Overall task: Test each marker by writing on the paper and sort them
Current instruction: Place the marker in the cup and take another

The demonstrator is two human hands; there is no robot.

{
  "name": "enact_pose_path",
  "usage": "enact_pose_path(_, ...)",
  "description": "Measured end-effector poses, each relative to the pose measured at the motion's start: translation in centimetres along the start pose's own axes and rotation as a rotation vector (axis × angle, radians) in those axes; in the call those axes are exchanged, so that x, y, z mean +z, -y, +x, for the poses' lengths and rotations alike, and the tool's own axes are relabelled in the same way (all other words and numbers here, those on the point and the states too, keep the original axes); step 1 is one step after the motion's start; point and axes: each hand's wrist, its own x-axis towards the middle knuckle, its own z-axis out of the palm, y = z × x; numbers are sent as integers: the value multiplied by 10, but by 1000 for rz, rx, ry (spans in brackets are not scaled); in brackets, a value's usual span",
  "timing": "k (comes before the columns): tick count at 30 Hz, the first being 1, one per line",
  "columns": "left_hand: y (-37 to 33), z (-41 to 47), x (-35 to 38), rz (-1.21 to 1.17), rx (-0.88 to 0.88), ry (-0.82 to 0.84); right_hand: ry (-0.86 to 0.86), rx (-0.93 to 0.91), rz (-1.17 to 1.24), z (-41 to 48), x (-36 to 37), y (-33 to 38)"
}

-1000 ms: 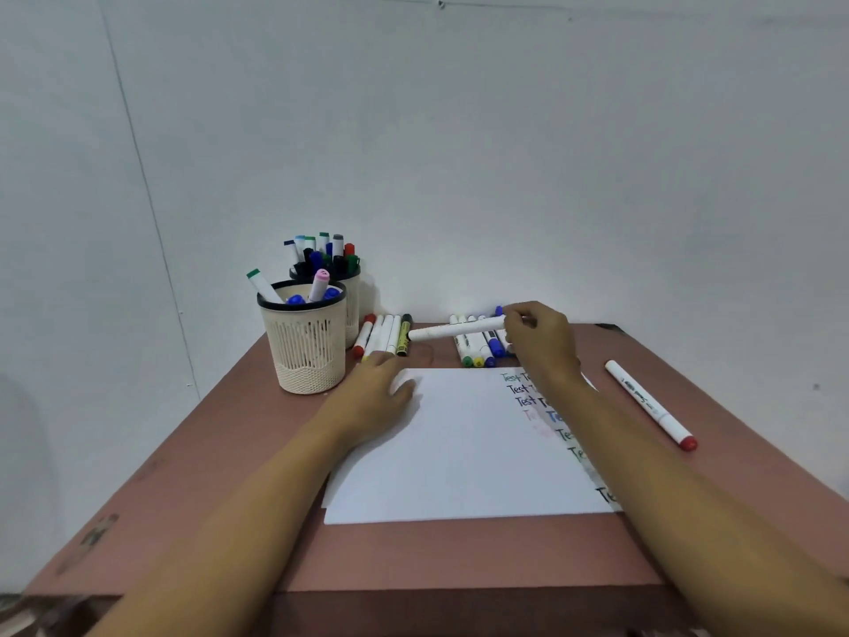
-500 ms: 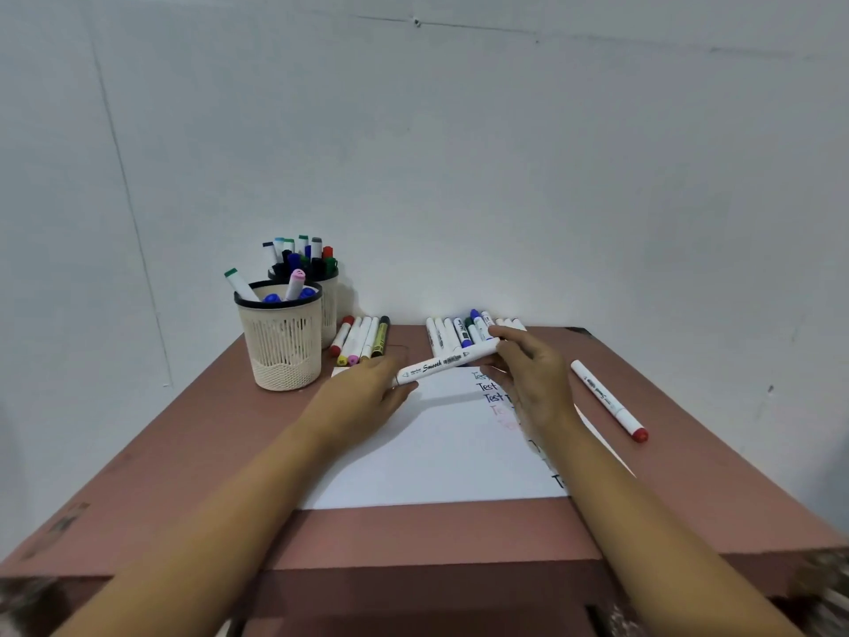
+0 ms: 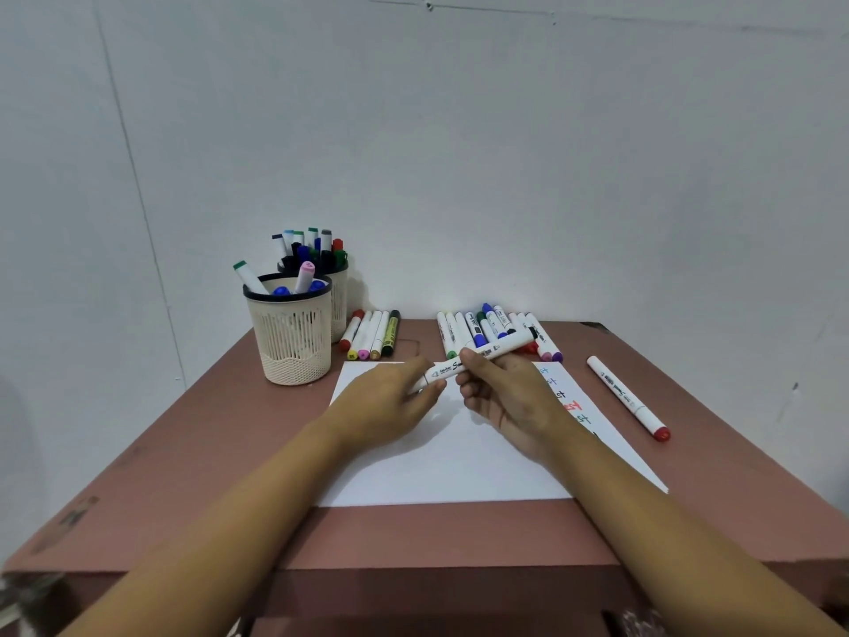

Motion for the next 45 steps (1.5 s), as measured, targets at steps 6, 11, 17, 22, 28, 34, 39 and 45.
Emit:
enact_pose_path(6, -4, 0, -1, -156, -50, -56, 32, -5, 43, 1, -1, 1)
enact_pose_path(11, 0, 2, 2, -314, -95, -77, 43, -30, 41, 2, 0, 0)
enact_pose_path(17, -4, 3, 1, -418, -159, -68, 66, -67, 43, 3, 0, 1)
enact_pose_path(22, 1, 0, 2, -344, -178, -101, 60, -86, 22, 1, 1, 3)
enact_pose_path(28, 7, 3, -7, -47, -254, -103, -138, -77, 210, 3, -5, 10)
enact_pose_path(34, 24, 0, -6, 74, -268, -30, -253, -60, 326, 4, -20, 17)
enact_pose_path(39, 35, -3, -3, 143, -267, 107, -345, -72, 27, 0, -27, 18)
enact_pose_path(45, 35, -5, -5, 65, -351, 200, -386, -57, -246, -15, -35, 15)
